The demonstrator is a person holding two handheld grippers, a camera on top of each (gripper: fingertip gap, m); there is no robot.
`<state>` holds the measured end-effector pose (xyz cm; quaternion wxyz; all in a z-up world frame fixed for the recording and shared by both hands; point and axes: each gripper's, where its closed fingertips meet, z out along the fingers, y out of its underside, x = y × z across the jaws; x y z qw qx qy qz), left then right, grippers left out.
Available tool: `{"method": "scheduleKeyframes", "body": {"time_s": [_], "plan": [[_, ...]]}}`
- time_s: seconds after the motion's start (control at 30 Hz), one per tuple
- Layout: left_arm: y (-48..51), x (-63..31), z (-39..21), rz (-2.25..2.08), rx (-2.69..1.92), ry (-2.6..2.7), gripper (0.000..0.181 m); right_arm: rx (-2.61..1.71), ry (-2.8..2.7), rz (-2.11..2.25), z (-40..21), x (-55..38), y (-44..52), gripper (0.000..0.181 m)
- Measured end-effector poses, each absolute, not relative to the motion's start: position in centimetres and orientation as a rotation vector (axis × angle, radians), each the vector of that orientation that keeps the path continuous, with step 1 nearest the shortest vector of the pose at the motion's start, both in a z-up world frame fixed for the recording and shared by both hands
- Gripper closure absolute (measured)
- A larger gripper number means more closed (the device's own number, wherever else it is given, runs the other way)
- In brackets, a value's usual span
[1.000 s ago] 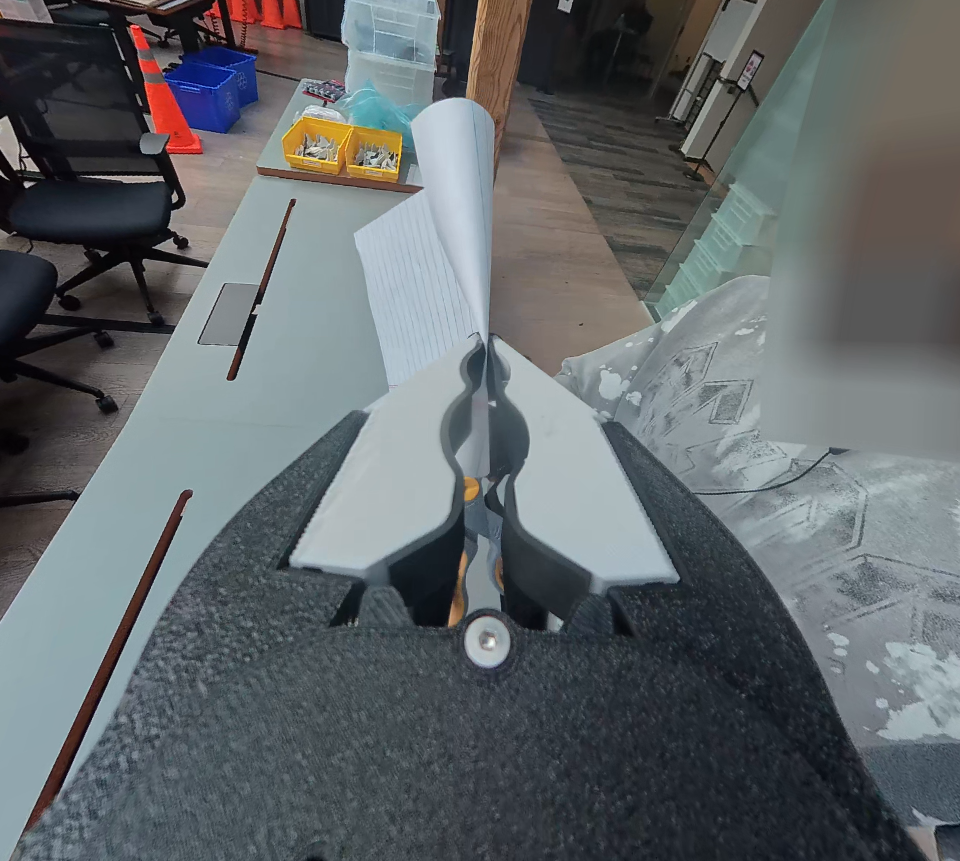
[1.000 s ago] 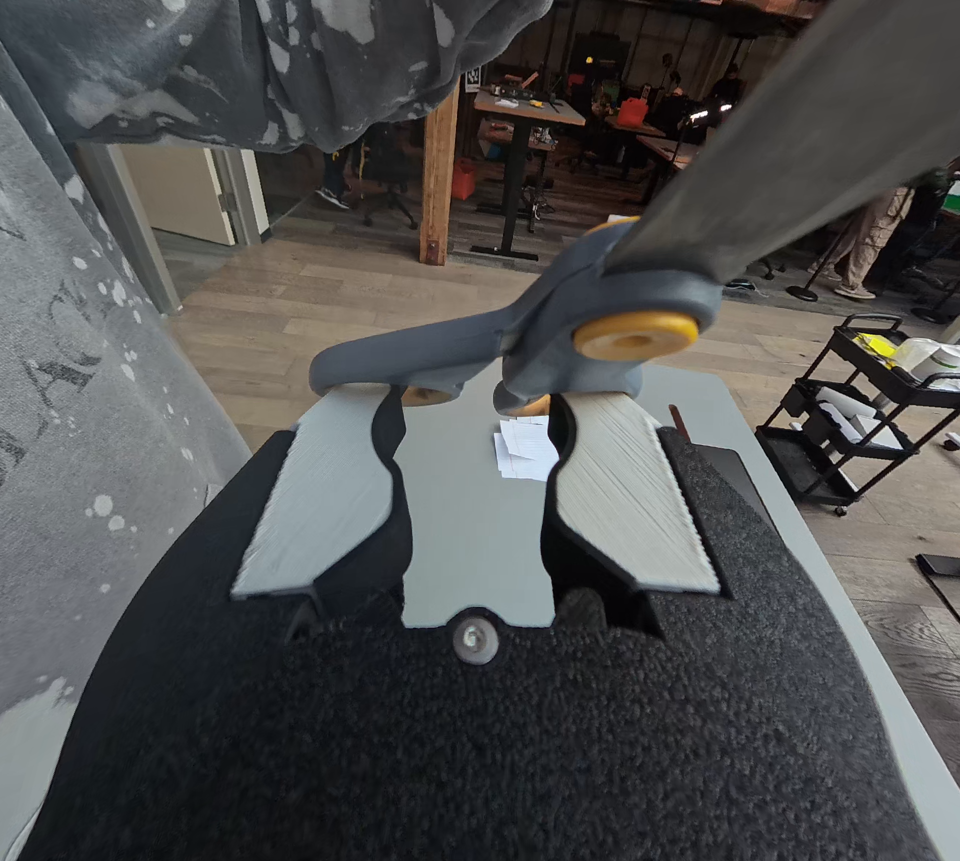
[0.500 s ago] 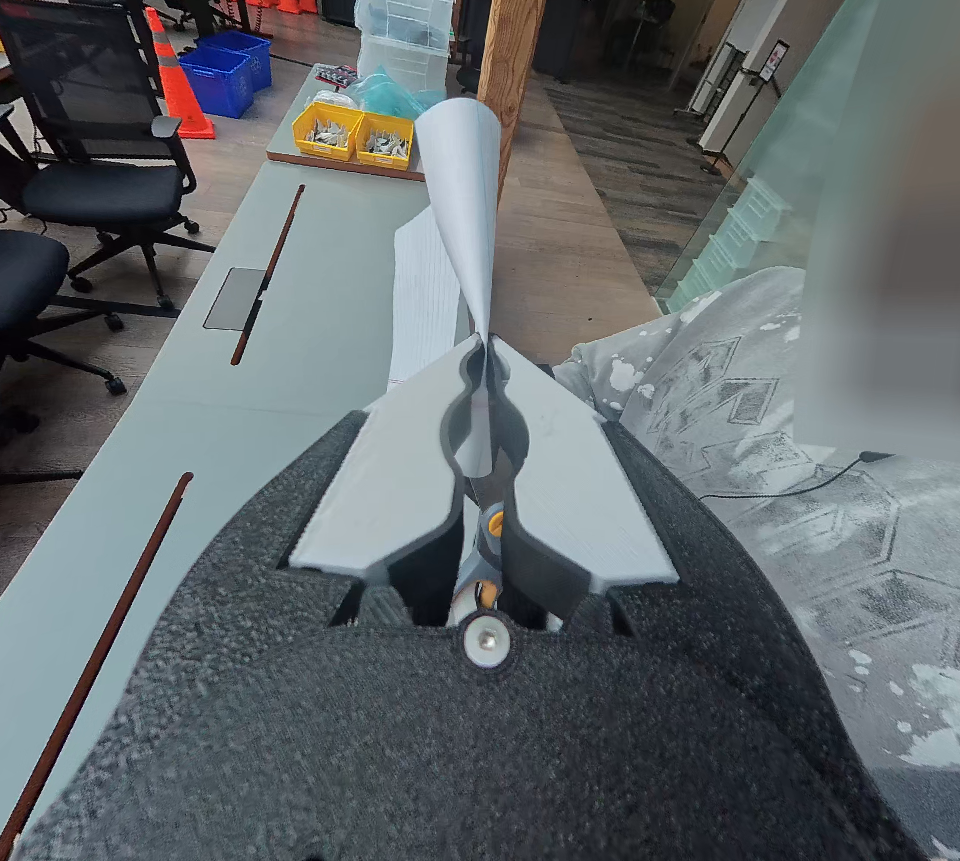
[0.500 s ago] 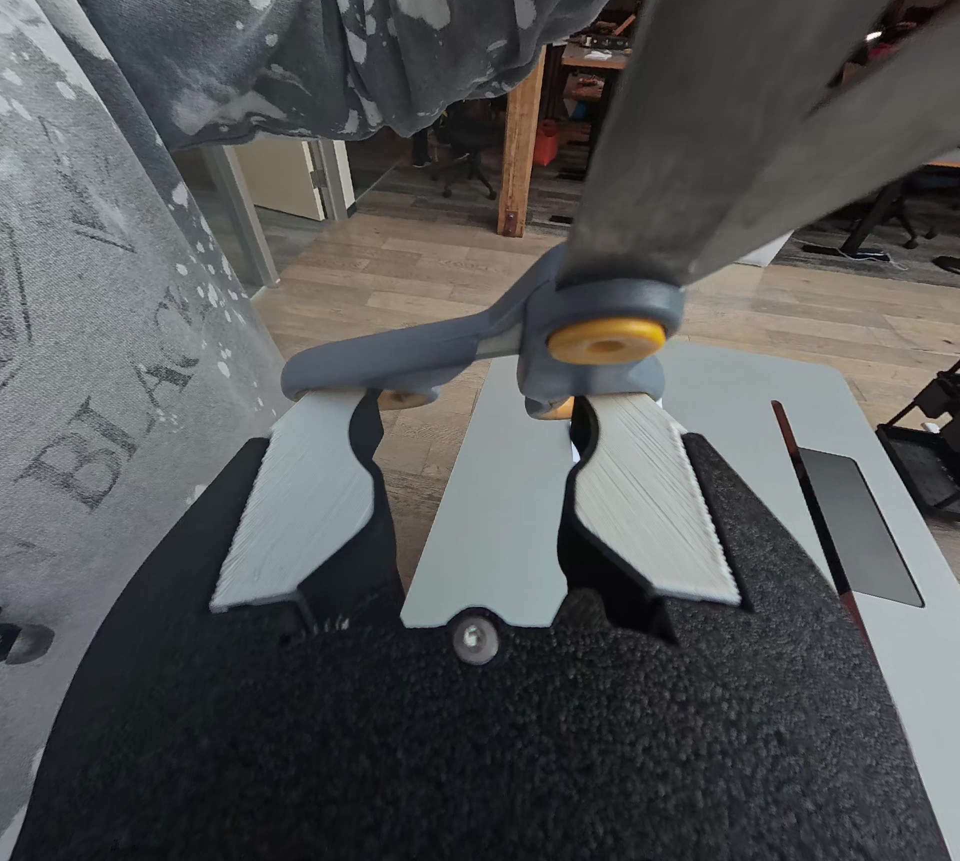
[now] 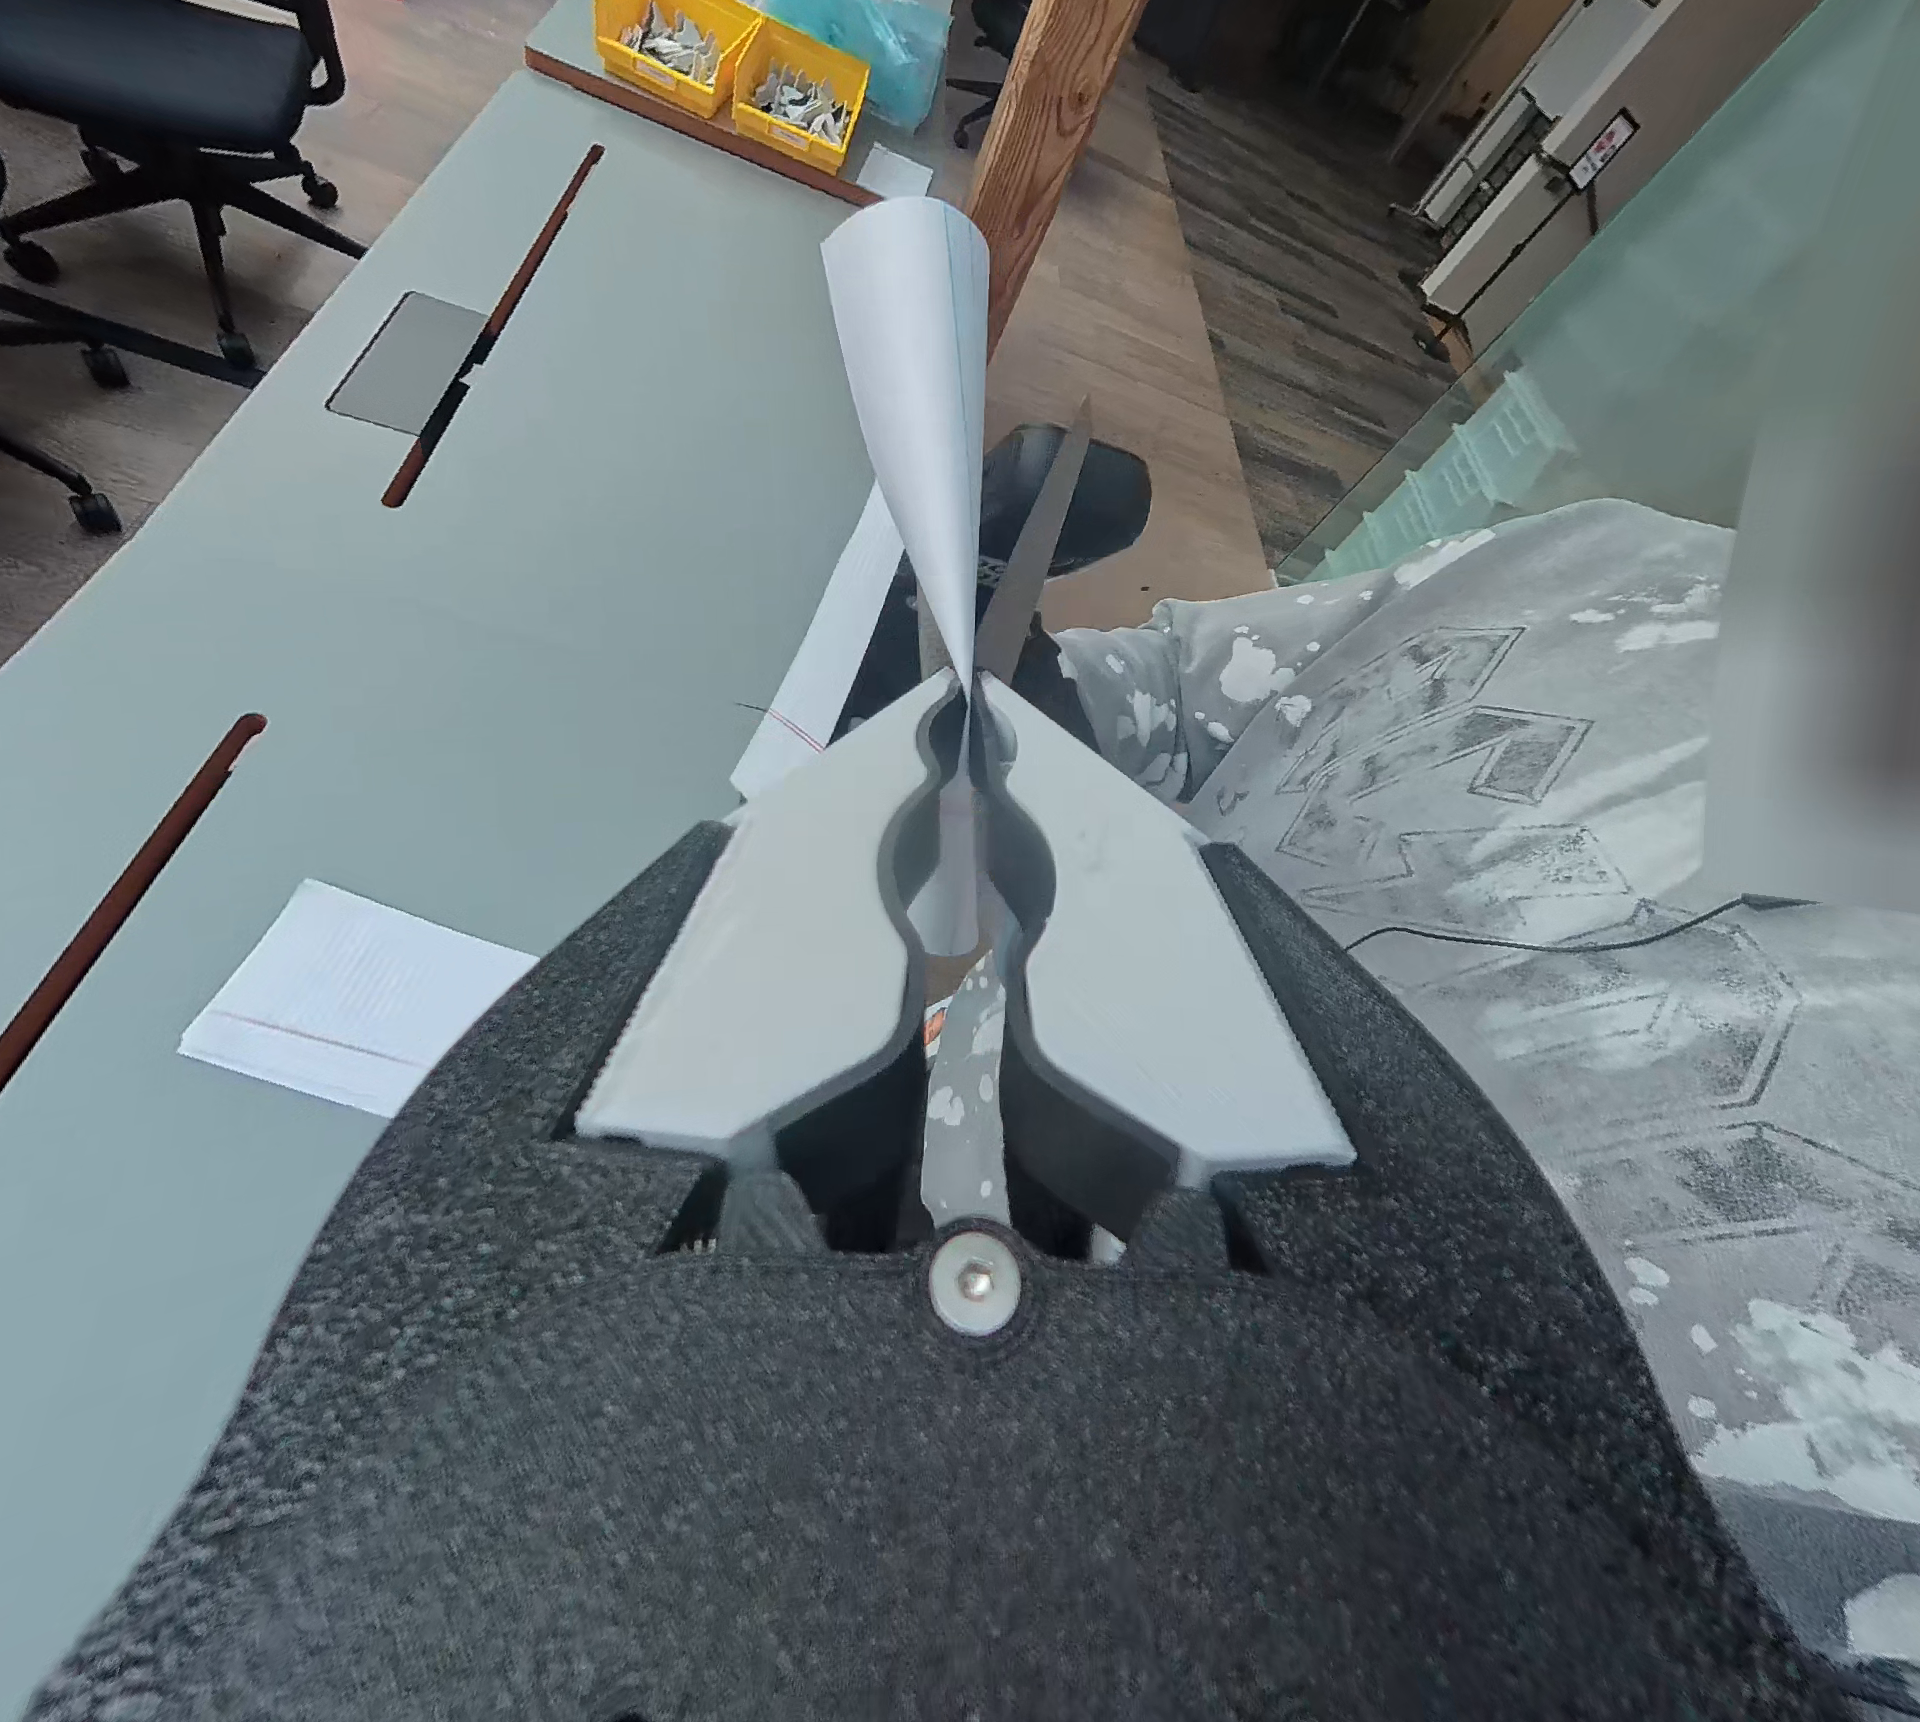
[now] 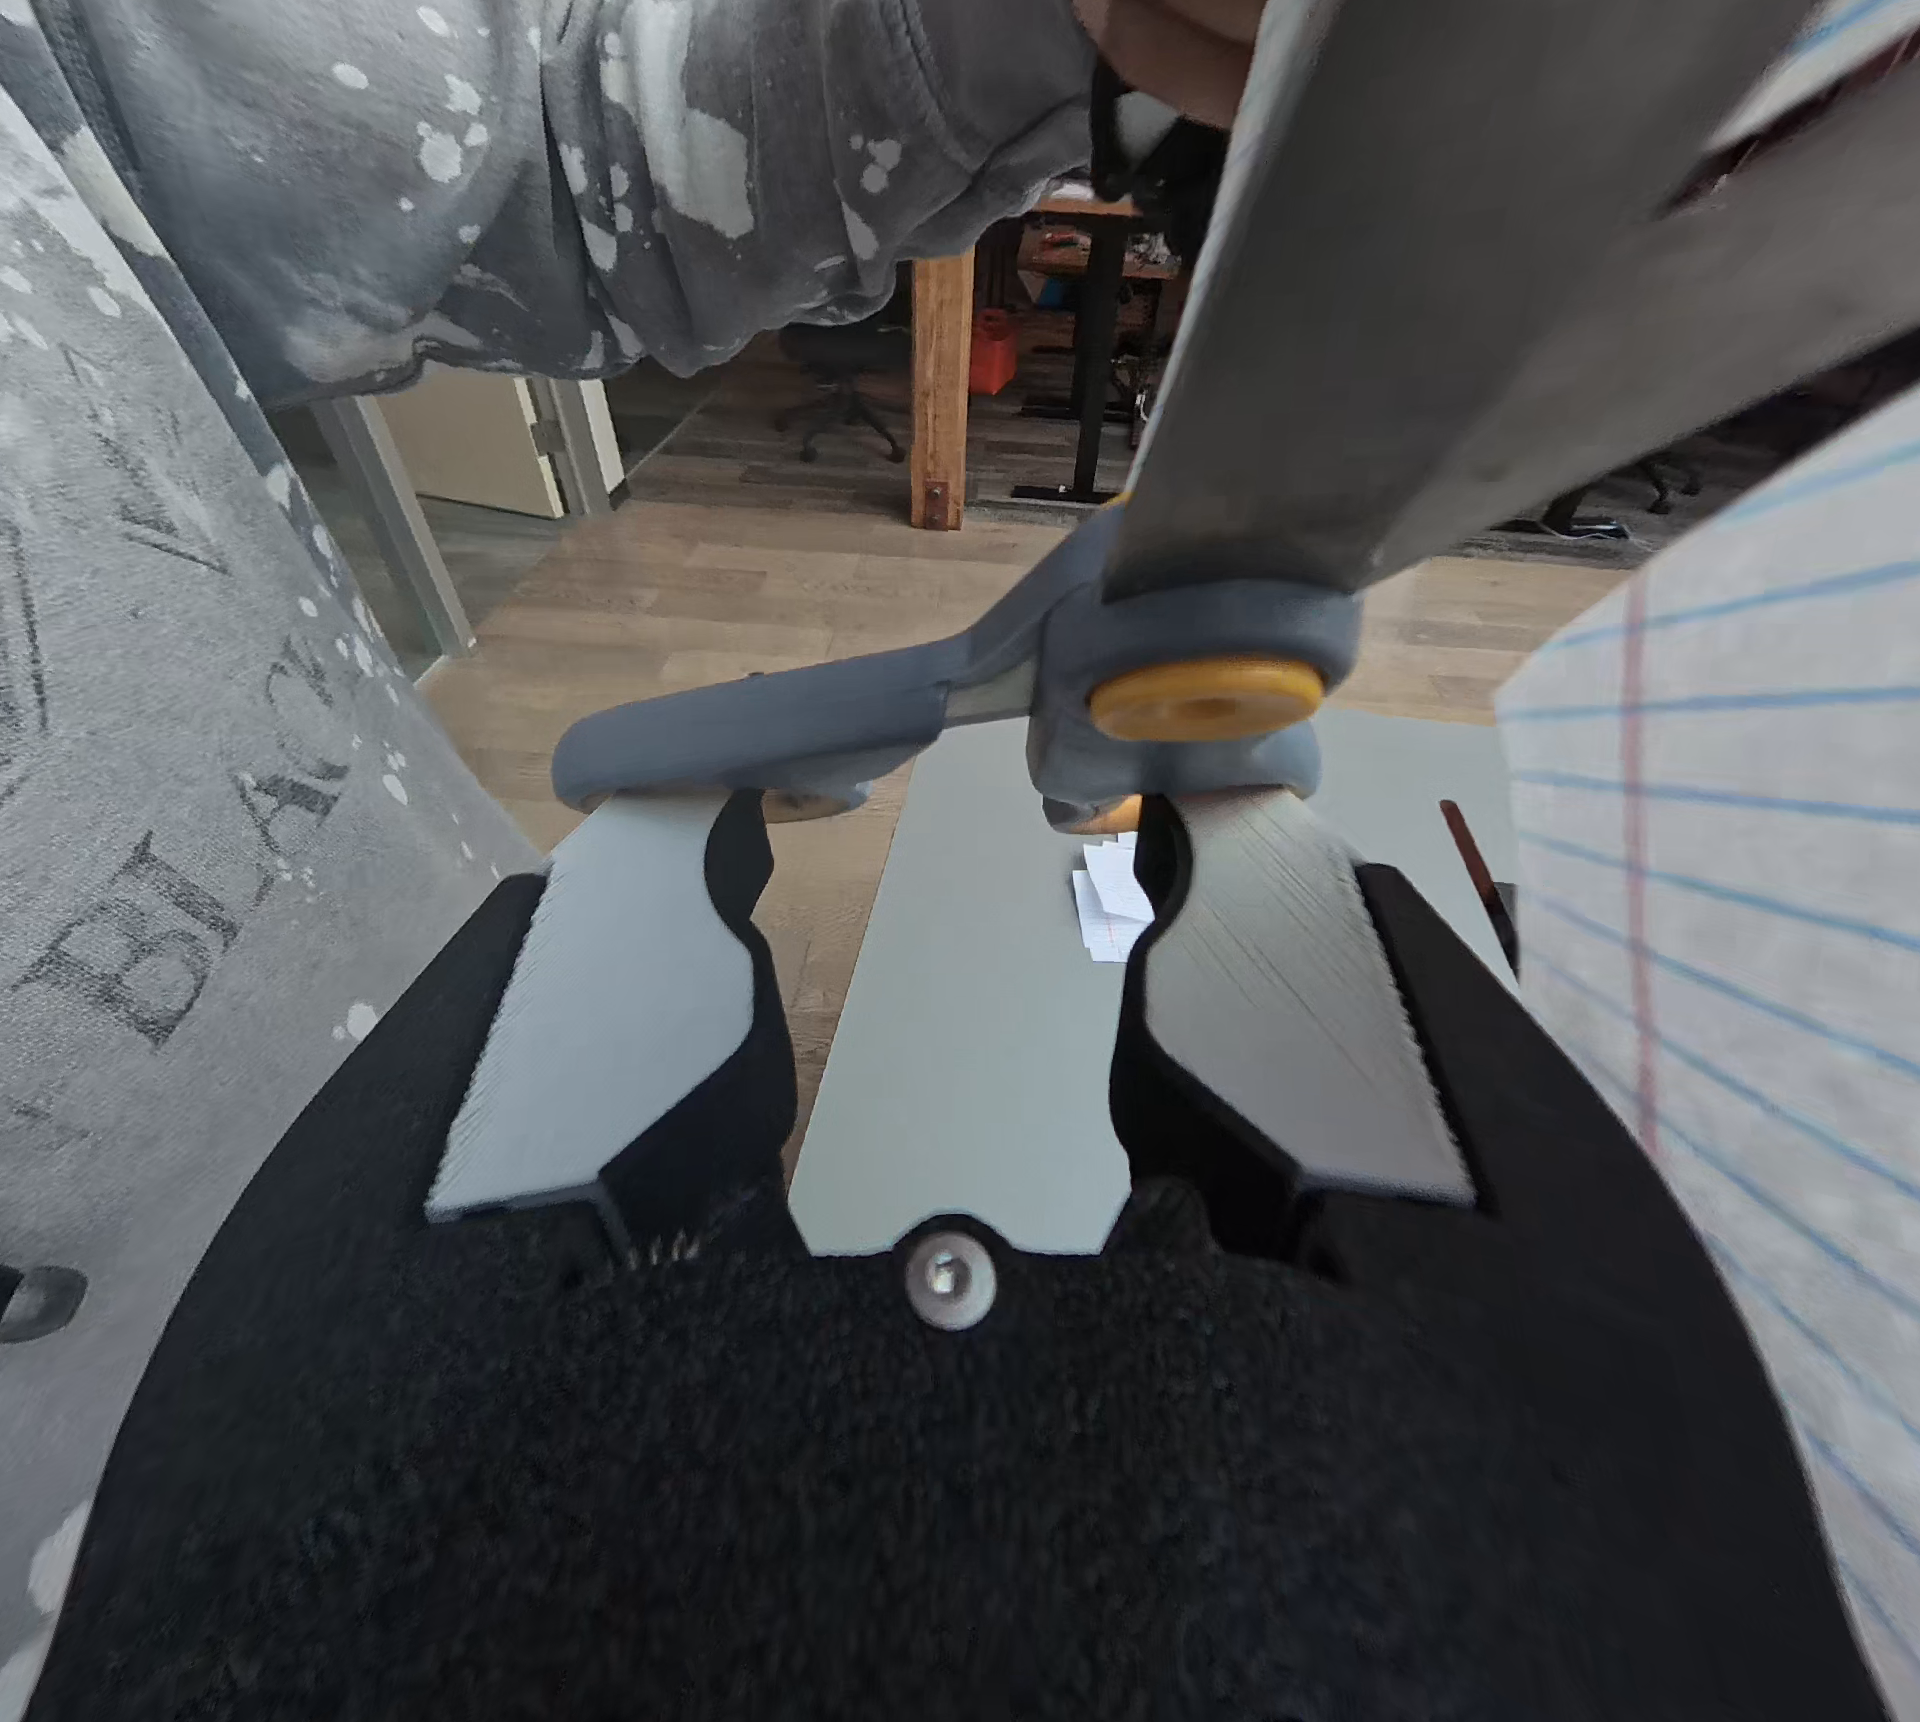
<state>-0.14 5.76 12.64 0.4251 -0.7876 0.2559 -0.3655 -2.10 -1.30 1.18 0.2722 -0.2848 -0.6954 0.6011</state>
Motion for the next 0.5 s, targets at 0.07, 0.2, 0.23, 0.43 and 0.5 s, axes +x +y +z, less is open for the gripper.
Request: {"method": "scheduleKeyframes", "body": {"time_s": [0.07, 0.2, 0.23, 0.43, 0.5], "plan": [[5.6, -0.5, 12.0, -0.909, -1.987, 0.629, 0.181, -0.784, -1.834, 1.636, 1.5, -2.2, -0.8, 0.113], [5.2, -1.0, 11.1, -0.908, -2.005, 0.613, 0.181, -0.816, -1.79, 1.648, 1.5, -2.5, -0.1, 0.116], [5.1, -1.0, 10.8, -0.908, -2.01, 0.608, 0.181, -0.823, -1.779, 1.649, 1.5, -2.7, 0.0, 0.116], [4.8, -1.2, 10.0, -0.953, -2.009, 0.545, 0.181, -0.876, -1.699, 1.661, 1.6, -3.4, 0.5, 0.118], [4.6, -1.3, 9.6, -0.963, -2.009, 0.519, 0.181, -0.898, -1.677, 1.673, 1.6, -3.6, 0.7, 0.119]]}}
